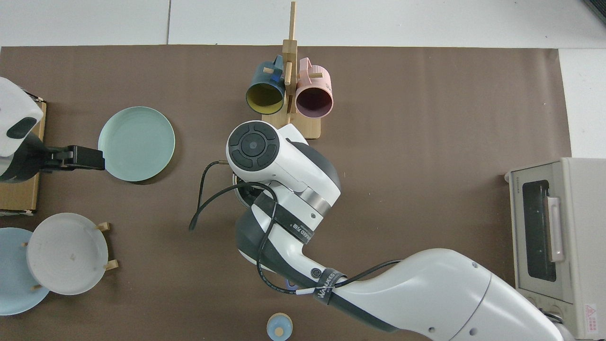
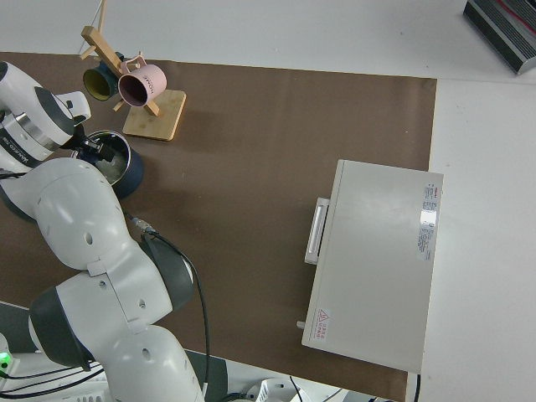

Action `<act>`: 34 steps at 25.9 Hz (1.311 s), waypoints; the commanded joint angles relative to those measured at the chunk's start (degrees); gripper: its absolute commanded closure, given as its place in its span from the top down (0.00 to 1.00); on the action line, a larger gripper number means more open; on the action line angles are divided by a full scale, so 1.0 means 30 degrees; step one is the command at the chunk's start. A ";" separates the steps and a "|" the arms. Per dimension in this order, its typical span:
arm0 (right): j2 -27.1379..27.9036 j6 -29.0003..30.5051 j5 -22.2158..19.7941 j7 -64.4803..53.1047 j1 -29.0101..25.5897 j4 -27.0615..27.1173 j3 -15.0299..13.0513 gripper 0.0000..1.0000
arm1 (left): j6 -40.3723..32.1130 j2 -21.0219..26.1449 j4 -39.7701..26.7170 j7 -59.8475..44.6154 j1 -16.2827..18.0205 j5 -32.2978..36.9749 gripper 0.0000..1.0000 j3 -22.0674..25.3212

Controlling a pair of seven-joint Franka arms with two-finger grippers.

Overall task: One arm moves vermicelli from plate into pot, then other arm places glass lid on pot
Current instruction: 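Lower the glass lid onto the saucepan with the right gripper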

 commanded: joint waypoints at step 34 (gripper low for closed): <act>0.0828 -0.1952 -0.0727 0.0337 0.0137 0.1598 0.0931 1.00 | -0.0395 -0.0097 0.0278 0.0175 0.0026 0.0241 1.00 -0.0040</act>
